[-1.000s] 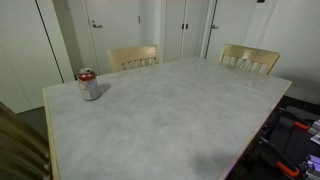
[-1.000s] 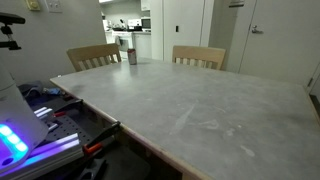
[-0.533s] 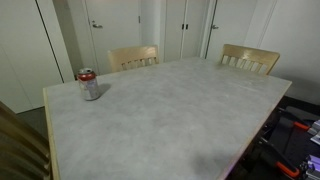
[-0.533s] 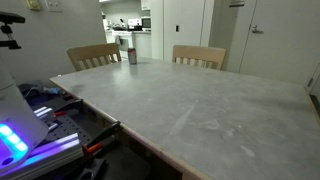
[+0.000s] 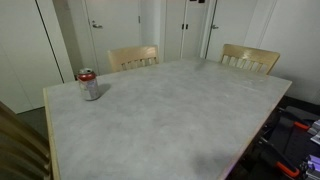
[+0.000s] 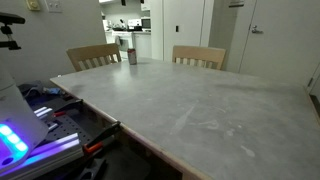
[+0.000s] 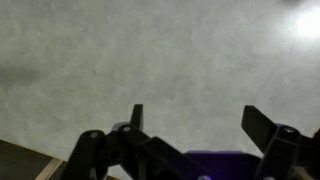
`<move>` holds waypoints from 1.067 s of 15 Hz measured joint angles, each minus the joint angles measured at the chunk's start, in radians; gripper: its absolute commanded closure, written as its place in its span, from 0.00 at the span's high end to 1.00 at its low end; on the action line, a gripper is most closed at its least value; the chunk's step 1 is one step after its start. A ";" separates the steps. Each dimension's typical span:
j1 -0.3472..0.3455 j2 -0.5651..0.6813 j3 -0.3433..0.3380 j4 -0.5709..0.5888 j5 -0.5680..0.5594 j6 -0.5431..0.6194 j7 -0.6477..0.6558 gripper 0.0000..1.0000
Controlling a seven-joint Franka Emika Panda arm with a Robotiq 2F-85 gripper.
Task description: Move the can from left to right
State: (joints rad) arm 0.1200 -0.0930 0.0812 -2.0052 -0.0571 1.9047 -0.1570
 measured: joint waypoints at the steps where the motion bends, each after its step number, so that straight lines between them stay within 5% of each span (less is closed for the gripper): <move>1: 0.006 0.037 0.008 0.033 0.000 0.001 -0.005 1.00; 16: 0.138 0.528 0.093 0.574 -0.057 0.002 -0.003 1.00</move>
State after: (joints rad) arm 0.2579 0.4353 0.1738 -1.4309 -0.1143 1.9066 -0.1602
